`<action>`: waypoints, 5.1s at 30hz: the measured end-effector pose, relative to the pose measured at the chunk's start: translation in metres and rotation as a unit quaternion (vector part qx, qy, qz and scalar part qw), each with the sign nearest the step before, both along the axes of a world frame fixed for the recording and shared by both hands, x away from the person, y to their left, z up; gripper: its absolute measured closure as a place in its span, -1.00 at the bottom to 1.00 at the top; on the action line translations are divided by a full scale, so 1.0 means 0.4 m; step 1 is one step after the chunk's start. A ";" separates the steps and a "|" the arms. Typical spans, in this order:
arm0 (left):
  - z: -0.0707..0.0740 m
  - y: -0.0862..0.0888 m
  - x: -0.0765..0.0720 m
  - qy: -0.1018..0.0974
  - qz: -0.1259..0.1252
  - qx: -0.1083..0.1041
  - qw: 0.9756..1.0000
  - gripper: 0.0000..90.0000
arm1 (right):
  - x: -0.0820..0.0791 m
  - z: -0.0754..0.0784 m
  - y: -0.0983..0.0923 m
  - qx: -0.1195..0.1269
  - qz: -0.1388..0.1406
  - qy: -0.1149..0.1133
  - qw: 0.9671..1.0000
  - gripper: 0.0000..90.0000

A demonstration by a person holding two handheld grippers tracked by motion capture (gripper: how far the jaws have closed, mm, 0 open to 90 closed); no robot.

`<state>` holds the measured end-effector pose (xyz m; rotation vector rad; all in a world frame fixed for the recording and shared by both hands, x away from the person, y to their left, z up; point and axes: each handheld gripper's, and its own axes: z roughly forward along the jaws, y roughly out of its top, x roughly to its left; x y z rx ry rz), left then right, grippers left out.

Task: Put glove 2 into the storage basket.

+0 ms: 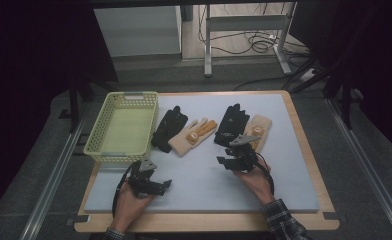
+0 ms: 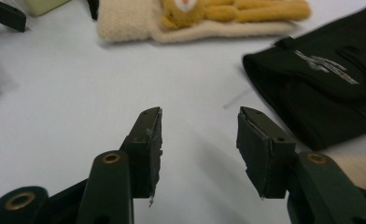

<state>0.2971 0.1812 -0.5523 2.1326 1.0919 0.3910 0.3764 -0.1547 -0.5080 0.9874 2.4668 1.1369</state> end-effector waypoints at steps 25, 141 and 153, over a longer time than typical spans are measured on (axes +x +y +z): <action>0.000 0.000 0.000 0.000 -0.001 0.001 1.000 -0.89 | 0.174 -0.020 0.248 -0.007 -0.008 -0.012 1.000 -0.09; 0.000 -0.001 0.000 0.002 0.002 -0.003 1.000 -0.89 | -0.091 0.223 0.113 0.039 0.073 -0.057 0.995 0.96; -0.001 -0.001 0.000 0.001 0.001 -0.002 1.000 -0.89 | -0.202 0.082 -0.004 0.013 0.050 -0.023 0.998 0.95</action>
